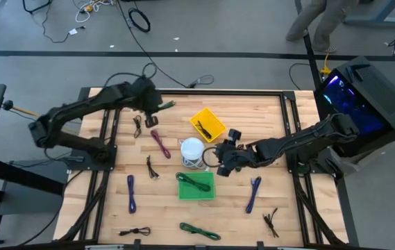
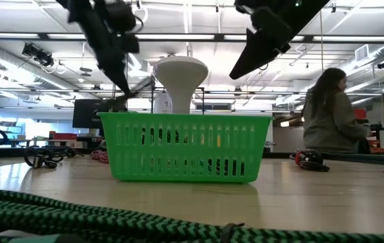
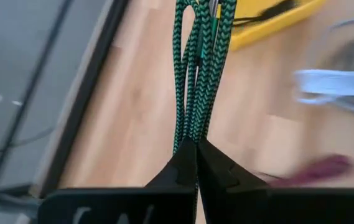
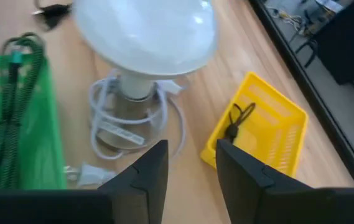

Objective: Pick & Place USB Port
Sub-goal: Put the top green and black USB cable into the green bin

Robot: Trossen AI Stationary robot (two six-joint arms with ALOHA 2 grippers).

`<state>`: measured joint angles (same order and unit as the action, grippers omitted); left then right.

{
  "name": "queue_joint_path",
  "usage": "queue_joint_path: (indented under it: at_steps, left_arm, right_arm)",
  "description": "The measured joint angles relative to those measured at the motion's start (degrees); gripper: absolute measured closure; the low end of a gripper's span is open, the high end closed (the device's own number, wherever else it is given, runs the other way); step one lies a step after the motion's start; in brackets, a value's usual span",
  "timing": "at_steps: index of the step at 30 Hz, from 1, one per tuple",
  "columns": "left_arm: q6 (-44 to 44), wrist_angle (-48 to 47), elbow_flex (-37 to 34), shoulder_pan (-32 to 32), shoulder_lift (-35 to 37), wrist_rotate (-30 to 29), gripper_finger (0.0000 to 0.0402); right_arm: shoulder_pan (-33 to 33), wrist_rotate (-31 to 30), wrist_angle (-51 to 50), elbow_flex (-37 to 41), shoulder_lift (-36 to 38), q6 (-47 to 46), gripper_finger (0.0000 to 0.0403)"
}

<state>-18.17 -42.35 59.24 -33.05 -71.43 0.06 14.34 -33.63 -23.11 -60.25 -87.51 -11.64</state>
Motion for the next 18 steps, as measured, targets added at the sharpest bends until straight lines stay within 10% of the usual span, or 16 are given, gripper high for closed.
queue_joint_path:
  at_steps: [9, 18]
  left_arm:
    - [26.31, -7.82, 0.00, 21.58, 11.31, 0.71, 0.0401]
    - [43.28, 4.59, 0.07, 51.85, 5.92, -8.83, 0.0401]
  right_arm:
    - [-4.40, 0.09, -0.59, 0.00, 0.16, 0.17, 0.0268]
    - [-6.81, 1.77, -0.24, 0.00, 0.16, 1.21, 0.0268]
